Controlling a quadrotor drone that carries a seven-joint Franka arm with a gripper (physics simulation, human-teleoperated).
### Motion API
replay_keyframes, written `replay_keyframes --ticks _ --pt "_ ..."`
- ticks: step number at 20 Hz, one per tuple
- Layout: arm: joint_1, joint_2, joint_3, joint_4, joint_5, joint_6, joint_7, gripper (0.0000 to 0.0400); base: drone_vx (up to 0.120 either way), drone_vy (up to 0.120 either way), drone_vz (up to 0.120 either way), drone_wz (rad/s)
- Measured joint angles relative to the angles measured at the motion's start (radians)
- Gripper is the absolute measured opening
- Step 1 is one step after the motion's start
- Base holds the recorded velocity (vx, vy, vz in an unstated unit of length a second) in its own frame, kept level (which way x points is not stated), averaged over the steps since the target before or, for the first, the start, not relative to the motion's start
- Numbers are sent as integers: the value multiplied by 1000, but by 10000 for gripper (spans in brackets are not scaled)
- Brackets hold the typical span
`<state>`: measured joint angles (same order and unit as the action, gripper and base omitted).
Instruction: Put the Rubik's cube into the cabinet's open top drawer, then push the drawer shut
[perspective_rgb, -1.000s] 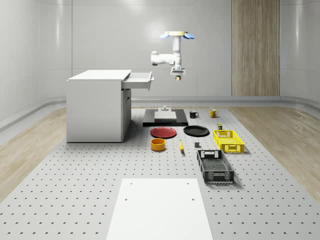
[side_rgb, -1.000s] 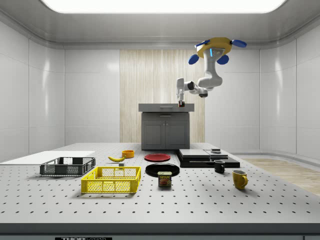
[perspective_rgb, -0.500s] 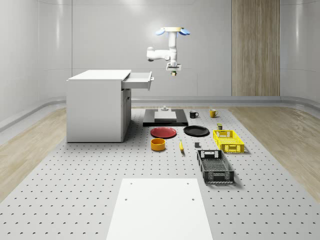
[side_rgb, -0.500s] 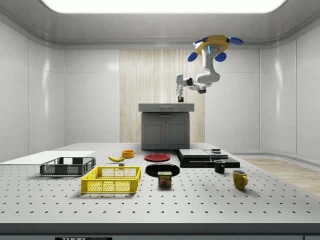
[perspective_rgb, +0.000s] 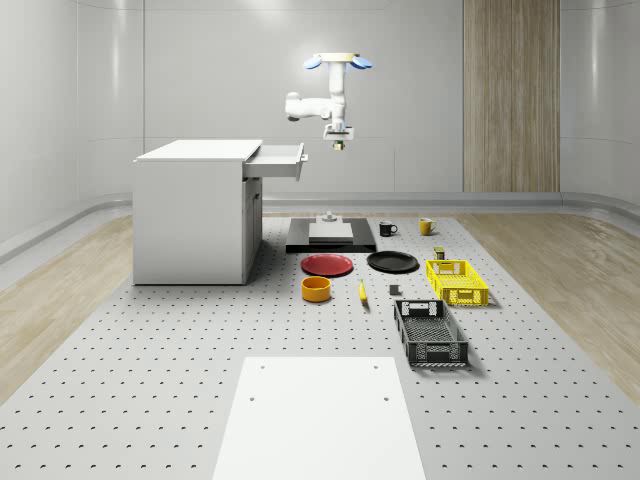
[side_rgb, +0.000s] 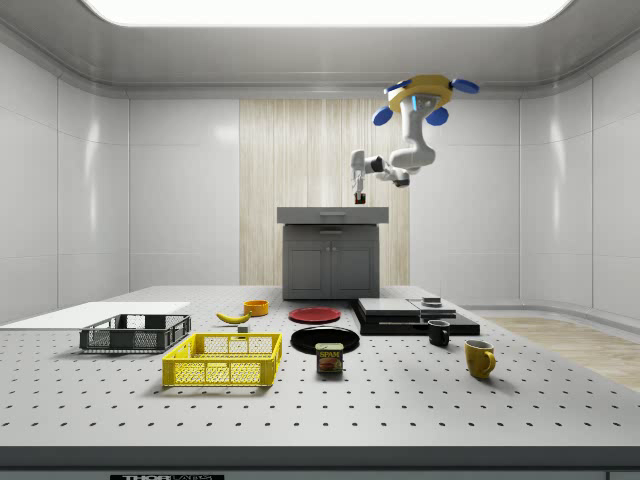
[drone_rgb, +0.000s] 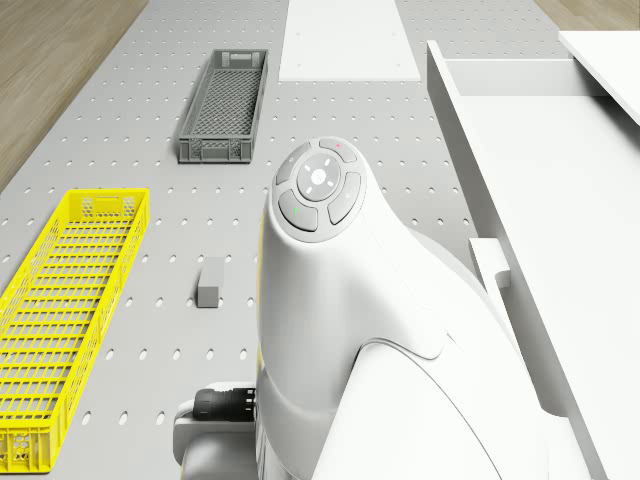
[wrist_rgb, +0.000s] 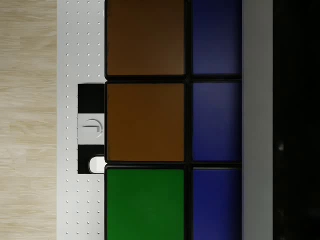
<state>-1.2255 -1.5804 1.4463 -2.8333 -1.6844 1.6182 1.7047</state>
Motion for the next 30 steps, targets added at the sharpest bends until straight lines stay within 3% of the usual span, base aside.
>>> replay_keyframes --ticks 30 --pt "-2 -13 1 0 5 12 1 325 0 -120 0 0"
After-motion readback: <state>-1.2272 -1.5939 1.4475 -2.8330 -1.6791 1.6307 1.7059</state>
